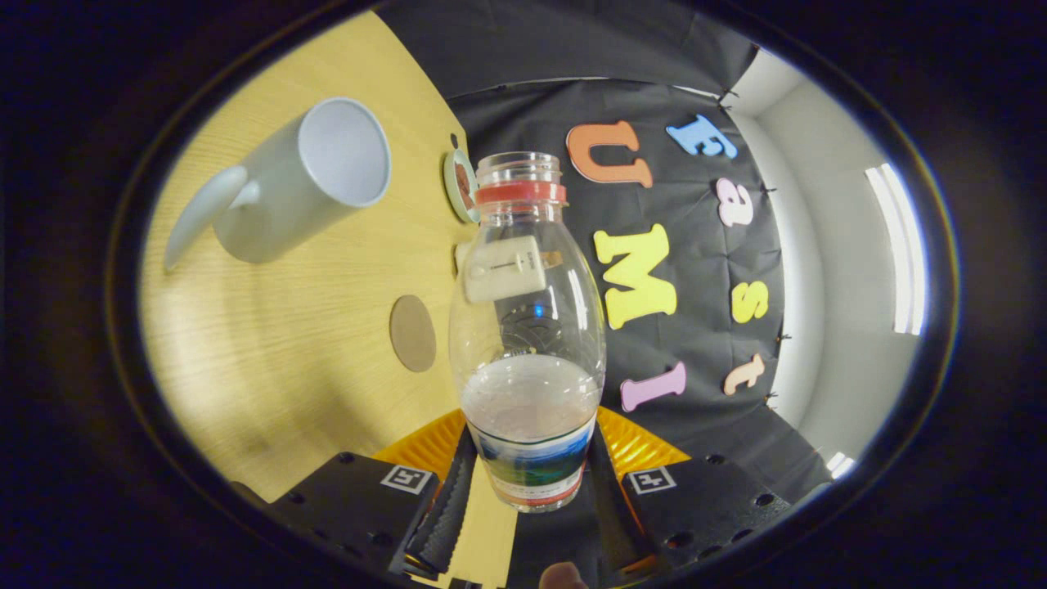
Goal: Take the bottle from table, then pour the juice into the cup, finally place the bottle on the coaster
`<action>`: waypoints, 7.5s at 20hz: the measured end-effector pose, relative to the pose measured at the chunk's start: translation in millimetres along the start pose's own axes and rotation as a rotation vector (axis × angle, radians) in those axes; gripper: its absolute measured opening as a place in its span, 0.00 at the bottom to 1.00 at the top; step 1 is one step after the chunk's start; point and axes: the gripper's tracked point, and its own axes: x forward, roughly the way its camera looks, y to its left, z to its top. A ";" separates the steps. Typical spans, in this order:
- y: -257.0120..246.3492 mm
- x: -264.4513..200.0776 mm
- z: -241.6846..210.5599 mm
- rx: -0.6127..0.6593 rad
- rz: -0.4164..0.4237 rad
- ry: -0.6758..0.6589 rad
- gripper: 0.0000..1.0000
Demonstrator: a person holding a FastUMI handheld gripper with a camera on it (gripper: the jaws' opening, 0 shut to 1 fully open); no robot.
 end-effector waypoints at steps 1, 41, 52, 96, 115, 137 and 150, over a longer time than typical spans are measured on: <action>0.2 -1.0 1.1 -0.026 -0.005 -0.005 0.72; -42.0 -2.0 35.1 -0.381 -0.066 -0.082 0.72; -51.8 -1.3 39.0 -0.422 -0.082 -0.089 0.72; -87.6 -10.3 61.6 -0.644 -0.116 -0.115 0.72; -86.9 -2.7 68.8 -0.622 -0.104 -0.129 0.72; -36.7 -25.5 55.7 0.408 0.352 -0.100 0.73; -68.3 -44.5 72.6 1.199 0.460 -0.219 0.73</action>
